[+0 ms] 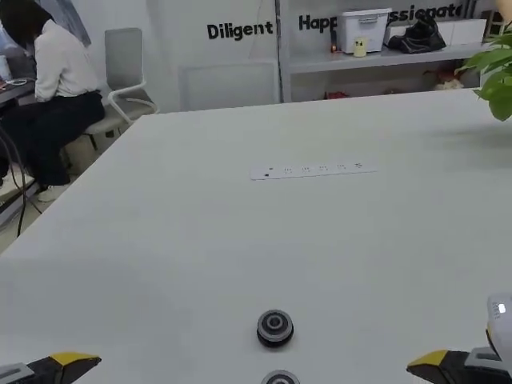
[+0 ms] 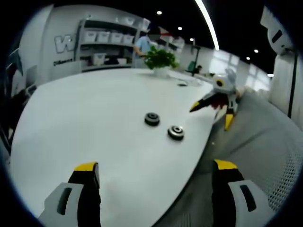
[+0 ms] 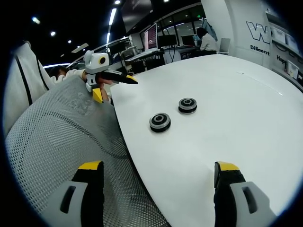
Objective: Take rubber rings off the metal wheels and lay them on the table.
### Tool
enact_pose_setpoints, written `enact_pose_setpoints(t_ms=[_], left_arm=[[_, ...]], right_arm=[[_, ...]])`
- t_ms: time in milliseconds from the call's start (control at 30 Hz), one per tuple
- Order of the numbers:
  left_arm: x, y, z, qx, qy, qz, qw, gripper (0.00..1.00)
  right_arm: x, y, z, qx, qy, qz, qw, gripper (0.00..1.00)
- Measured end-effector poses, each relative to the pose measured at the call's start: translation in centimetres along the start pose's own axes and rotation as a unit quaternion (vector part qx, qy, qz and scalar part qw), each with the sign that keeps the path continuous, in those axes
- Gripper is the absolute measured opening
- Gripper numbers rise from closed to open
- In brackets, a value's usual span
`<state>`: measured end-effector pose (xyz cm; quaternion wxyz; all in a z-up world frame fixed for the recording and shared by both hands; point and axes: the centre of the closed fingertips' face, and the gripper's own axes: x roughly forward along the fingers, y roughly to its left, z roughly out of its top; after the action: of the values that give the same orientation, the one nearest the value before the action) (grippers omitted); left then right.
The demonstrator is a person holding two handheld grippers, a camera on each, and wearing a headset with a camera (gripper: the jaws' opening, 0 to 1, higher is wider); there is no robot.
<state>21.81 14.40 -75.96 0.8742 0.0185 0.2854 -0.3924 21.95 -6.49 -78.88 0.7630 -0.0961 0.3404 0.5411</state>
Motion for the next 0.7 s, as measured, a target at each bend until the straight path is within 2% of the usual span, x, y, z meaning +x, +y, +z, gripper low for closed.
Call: enact_pose_setpoints(t_ms=[300, 567, 700], left_arm=[[0.0, 0.1, 0.1, -0.004, -0.004, 0.002, 1.0000, 1.00], [0.2, -0.6, -0.3, -0.007, 0.000, -0.010, 0.9999, 1.00], [0.1, -0.7, 0.0, -0.014, -0.012, -0.011, 0.9998, 1.00]], right_arm=[[-0.1, -0.2, -0.1, -0.003, 0.004, -0.005, 1.0000, 0.93], [-0.5, -0.9, 0.0, 0.018, -0.012, -0.020, 0.9996, 0.93], [-0.5, -1.1, 0.0, 0.025, -0.014, -0.022, 0.9994, 0.92]])
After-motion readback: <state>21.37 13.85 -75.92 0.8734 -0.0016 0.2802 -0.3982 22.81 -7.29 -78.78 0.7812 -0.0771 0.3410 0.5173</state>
